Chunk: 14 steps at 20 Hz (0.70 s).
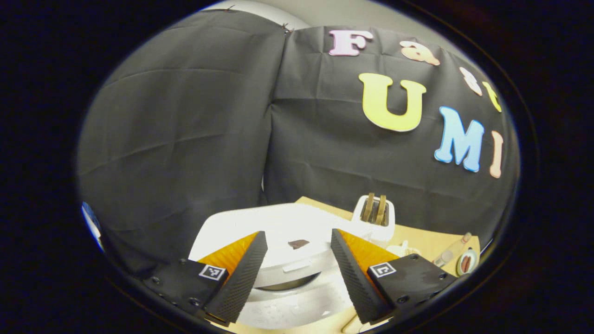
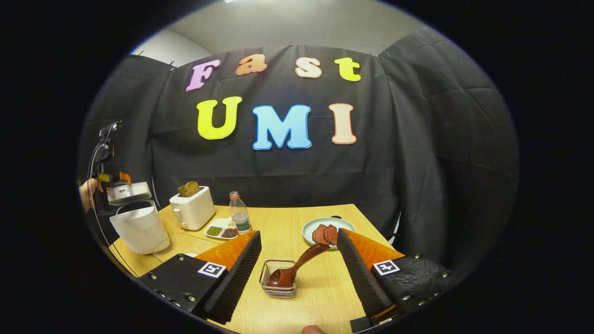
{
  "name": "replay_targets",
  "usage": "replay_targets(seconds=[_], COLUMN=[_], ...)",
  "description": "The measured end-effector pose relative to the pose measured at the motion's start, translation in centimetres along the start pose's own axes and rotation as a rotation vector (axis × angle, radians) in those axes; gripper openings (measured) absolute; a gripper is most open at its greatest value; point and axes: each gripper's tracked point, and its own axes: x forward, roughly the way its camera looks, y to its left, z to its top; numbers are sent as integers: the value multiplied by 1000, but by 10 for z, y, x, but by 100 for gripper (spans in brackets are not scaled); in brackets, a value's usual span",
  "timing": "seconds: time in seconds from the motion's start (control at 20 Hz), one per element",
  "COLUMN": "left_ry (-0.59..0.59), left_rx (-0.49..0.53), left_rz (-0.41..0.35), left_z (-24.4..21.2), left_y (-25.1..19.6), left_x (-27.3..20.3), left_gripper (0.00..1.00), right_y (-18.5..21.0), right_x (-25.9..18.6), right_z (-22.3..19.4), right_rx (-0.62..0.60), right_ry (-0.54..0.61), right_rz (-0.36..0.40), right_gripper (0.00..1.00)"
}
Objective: Close the left gripper, press the button to open the rice cooker; take a wooden spoon from the chopstick holder with the right hand, scoop a spoonful of rice and pour it into the rice cooker, then put the wooden spoon back into the chopstick holder.
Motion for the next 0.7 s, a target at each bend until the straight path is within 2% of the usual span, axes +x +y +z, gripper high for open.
replay_targets(seconds=[0.25, 0.7], left_ry=[42, 119], left_rx=[52, 80], left_rz=[1, 11], left_z=[-32, -67], left_y=[-1, 3], left_x=[0, -3], left_gripper=[97, 98], right_y=[-2, -3], right_x=[-2, 0], right_z=[-8, -14], right_rx=[3, 24], right_ry=[15, 26], right_rz=[-1, -10], right_gripper=[100, 100])
